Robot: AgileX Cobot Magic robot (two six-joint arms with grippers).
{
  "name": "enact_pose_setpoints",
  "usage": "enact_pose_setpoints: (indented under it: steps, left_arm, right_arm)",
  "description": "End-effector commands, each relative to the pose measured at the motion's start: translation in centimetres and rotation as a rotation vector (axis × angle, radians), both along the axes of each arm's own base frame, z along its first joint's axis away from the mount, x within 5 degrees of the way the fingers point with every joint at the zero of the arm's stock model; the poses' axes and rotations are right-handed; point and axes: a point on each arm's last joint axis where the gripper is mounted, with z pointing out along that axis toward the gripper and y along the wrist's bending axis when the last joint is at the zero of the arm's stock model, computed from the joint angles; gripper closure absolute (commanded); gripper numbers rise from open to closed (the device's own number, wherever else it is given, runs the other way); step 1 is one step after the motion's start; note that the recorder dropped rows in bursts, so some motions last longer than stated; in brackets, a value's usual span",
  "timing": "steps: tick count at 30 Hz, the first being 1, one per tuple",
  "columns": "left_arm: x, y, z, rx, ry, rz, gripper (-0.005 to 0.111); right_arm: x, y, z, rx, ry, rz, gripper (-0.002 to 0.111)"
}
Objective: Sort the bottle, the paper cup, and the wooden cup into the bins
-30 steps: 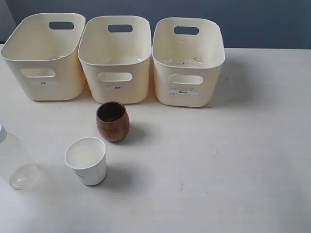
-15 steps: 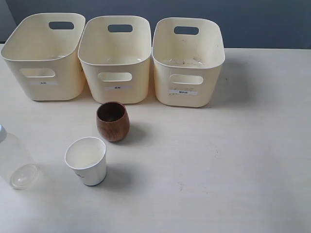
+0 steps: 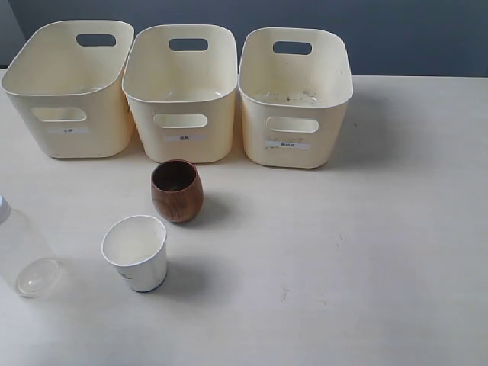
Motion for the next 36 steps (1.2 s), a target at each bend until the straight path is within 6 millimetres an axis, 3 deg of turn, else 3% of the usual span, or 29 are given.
enact_pose_setpoints:
  steps: [1,5,9,14,20,25,27,32,34,36]
  left_arm:
    - [0.0,0.0,0.2,-0.005,-0.017,-0.003,0.107]
    - [0.0,0.0,0.2,-0.005,-0.017,-0.003,0.107]
    - [0.0,0.0,0.2,-0.005,-0.017,-0.003,0.107]
    - [0.0,0.0,0.2,-0.005,-0.017,-0.003,0.107]
    - [0.0,0.0,0.2,-0.005,-0.017,-0.003,0.107]
    - [0.0,0.0,0.2,-0.005,-0.017,-0.003,0.107]
    - [0.0,0.0,0.2,-0.005,-0.017,-0.003,0.107]
    - [0.0,0.0,0.2,-0.005,-0.017,-0.003,0.107]
    - [0.0,0.0,0.2,-0.005,-0.017,-0.003,0.107]
    - [0.0,0.0,0.2,-0.005,-0.017,-0.003,0.107]
  right_arm:
    - [3.5,3.3,0.0,-0.116,0.004,0.329,0.109]
    - [6.2,6.3,-2.3,-0.253,0.041,0.439,0.109]
    - [7.6,11.9,-5.5,-0.350,0.068,0.611,0.109]
    - [7.5,19.1,-8.4,-0.458,0.050,0.759,0.109]
    - [6.1,25.2,-10.7,-0.550,0.021,0.913,0.109]
    - [5.5,27.3,-13.0,-0.592,0.063,0.982,0.107]
    - [5.0,27.8,-14.2,-0.608,0.102,1.033,0.097]
    - [4.5,28.9,-16.3,-0.628,0.154,1.047,0.053]
    - [4.4,29.2,-17.0,-0.637,0.166,1.050,0.045]
    - [4.3,29.6,-17.8,-0.647,0.177,1.051,0.046]
